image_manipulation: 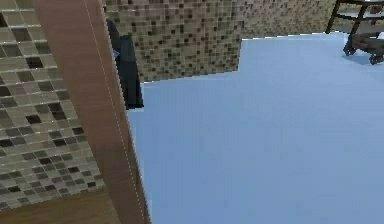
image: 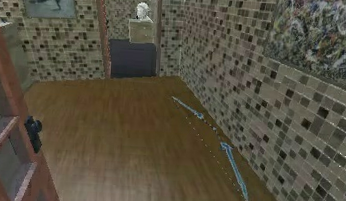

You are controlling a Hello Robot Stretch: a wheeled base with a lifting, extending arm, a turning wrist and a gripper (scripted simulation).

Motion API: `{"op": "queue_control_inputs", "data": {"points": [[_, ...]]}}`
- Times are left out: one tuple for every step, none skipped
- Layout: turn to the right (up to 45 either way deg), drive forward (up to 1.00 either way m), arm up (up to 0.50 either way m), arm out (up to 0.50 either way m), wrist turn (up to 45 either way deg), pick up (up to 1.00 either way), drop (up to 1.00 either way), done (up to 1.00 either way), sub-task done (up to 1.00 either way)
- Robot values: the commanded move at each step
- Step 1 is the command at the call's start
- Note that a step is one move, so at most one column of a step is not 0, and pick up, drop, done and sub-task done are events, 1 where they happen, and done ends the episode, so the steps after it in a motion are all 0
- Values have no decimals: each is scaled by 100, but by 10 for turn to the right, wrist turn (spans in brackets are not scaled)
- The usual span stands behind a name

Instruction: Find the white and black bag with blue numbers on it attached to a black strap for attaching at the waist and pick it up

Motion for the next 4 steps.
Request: {"op": "queue_control_inputs", "data": {"points": [[0,25,0,0,0,0,0,0,0],[-150,0,0,0,0,0,0,0,0],[0,100,0,0,0,0,0,0,0],[0,100,0,0,0,0,0,0,0]]}}
